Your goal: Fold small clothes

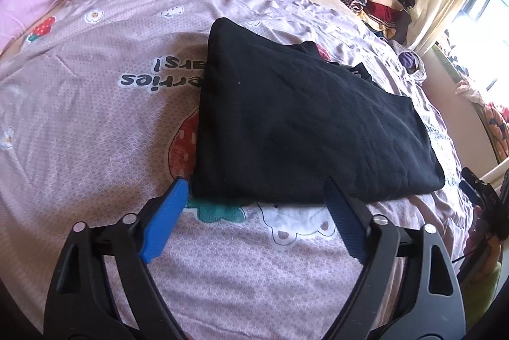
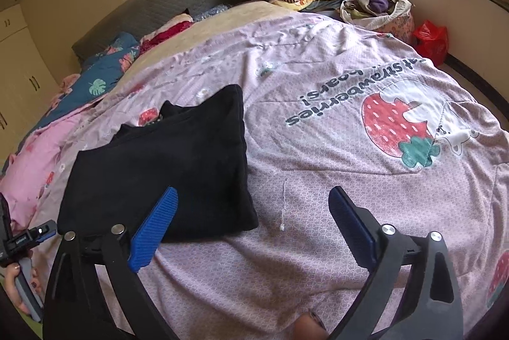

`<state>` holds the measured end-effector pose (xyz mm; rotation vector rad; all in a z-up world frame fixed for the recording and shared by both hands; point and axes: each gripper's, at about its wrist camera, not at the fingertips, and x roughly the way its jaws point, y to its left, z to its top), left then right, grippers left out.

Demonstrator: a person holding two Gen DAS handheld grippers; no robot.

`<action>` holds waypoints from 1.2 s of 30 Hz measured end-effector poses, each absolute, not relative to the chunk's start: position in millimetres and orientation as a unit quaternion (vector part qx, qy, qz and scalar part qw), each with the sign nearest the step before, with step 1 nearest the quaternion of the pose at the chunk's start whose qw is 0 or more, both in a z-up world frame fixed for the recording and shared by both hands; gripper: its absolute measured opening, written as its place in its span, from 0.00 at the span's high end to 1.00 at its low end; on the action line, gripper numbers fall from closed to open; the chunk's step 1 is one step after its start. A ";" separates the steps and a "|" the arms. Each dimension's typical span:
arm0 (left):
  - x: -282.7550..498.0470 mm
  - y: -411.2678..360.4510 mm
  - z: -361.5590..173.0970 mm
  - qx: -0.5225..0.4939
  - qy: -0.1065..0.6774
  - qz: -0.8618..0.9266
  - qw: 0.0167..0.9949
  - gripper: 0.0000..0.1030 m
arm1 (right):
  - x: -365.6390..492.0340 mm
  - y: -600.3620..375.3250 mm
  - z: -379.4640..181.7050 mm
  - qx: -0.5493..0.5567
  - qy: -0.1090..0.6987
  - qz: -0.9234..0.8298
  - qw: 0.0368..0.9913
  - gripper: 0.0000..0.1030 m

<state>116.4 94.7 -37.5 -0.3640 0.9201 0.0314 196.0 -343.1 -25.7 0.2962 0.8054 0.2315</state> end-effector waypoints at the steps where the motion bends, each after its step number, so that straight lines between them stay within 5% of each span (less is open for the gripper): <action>1: 115.9 93.7 -37.0 -0.173 0.442 0.015 0.880 0.17 | 195.1 -342.5 -25.0 0.143 0.388 0.112 0.904 0.06; 3: 114.0 91.9 -34.5 -0.168 0.441 0.019 0.881 0.09 | 193.3 -341.3 -23.6 0.142 0.386 0.114 0.904 0.05; 36: 81.2 110.4 -12.8 -0.180 0.408 0.005 0.895 0.09 | 125.3 -232.6 51.5 0.091 0.338 0.194 0.917 0.04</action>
